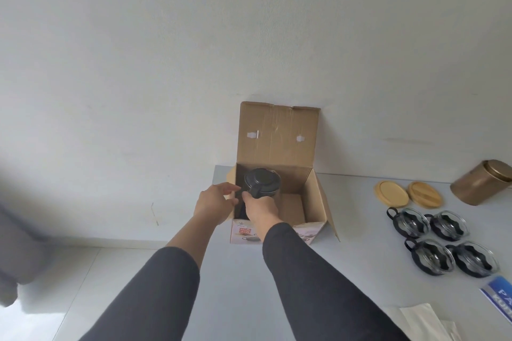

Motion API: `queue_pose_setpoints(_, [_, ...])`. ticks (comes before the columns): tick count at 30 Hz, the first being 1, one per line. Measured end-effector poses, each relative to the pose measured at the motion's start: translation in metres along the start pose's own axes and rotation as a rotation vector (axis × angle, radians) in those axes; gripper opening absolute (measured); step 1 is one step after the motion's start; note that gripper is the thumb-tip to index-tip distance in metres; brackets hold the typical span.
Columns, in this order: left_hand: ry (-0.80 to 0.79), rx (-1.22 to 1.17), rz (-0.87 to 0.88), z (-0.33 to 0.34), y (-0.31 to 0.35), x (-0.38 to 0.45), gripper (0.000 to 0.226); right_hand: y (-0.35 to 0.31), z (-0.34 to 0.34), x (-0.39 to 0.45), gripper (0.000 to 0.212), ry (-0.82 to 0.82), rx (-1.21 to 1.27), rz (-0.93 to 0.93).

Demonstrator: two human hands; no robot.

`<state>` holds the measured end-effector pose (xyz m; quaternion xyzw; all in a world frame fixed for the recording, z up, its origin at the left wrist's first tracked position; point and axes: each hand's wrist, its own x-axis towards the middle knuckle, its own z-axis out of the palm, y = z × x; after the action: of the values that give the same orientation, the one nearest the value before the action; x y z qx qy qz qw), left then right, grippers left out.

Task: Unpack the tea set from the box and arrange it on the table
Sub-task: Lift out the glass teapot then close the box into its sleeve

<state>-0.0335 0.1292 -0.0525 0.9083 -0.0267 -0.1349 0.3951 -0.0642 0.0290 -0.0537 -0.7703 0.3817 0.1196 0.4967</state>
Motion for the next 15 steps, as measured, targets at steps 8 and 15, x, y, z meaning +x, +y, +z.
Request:
queue_pose_setpoints(8, [0.000,0.022,-0.026,0.000,-0.002,0.005,0.028,-0.008,-0.036,-0.006,0.045,-0.026,0.378,0.039])
queue_pose_setpoints(15, [0.007,0.132,-0.010,0.002,0.003,0.006,0.029,-0.028,-0.091,-0.025,0.030,-0.006,0.559,-0.144])
